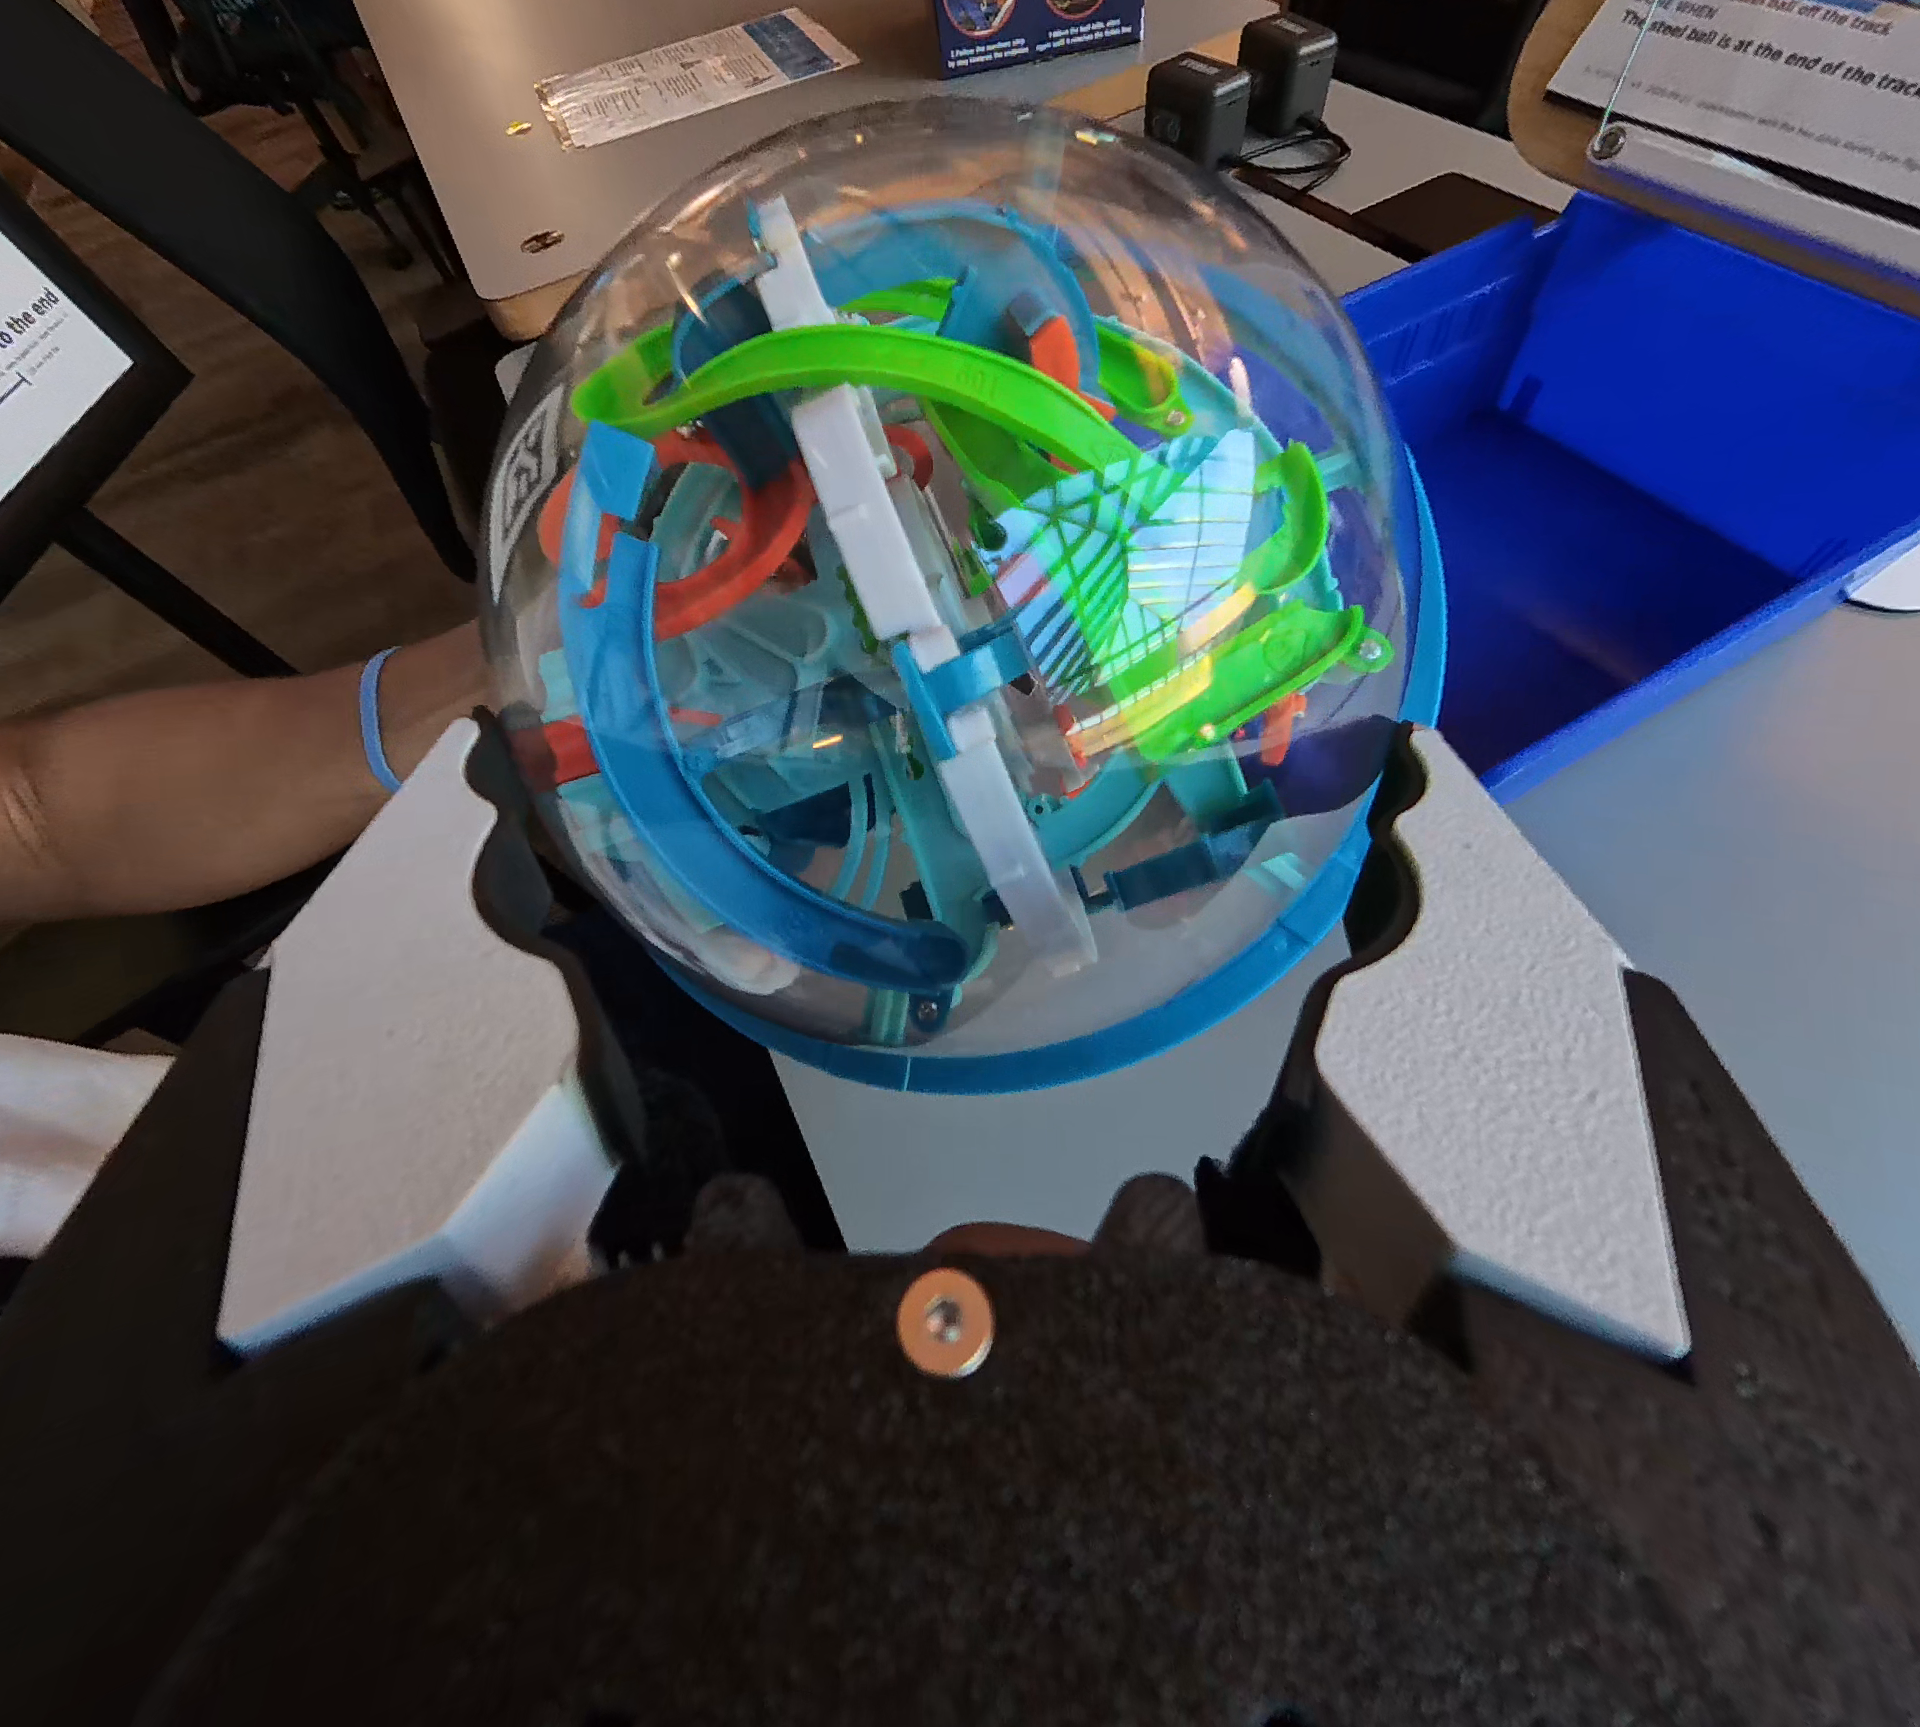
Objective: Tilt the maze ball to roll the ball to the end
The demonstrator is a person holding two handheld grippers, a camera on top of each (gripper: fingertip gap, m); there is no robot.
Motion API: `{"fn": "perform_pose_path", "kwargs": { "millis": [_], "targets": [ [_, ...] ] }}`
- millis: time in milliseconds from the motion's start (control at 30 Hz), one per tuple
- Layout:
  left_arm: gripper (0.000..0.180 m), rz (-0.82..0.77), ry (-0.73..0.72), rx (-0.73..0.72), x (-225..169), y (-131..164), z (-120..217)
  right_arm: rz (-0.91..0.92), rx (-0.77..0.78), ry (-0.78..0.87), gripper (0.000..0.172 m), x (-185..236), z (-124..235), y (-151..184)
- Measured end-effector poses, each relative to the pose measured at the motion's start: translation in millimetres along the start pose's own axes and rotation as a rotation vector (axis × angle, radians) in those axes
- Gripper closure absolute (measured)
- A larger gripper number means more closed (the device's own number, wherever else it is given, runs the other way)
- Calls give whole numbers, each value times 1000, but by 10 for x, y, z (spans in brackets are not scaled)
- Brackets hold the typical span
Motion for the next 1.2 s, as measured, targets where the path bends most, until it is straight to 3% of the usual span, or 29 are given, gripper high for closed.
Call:
{"fn": "perform_pose_path", "kwargs": {
  "millis": [367, 700, 1200],
  "targets": [
    [35, -55, 73, -5, -156, -6, 49, 96, -4, 17, 17, 118, -4, -185],
    [35, -122, 25, 4, -179, -26, 61, 116, -35, 14, 17, 120, -17, -148],
    [35, -50, -358, 61, 26, 7, 40, -169, -119, -124, 17, -17, -110, 307]
  ]
}}
Point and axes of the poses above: each gripper's, where its closed fingertips meet, z back along the fingers, y out of its underside, x = y × z across the jaws, the point moved 1 cm from there along z, back along the fingers, and after that the axes turned 5 degrees about z, right-handed, at the moved point
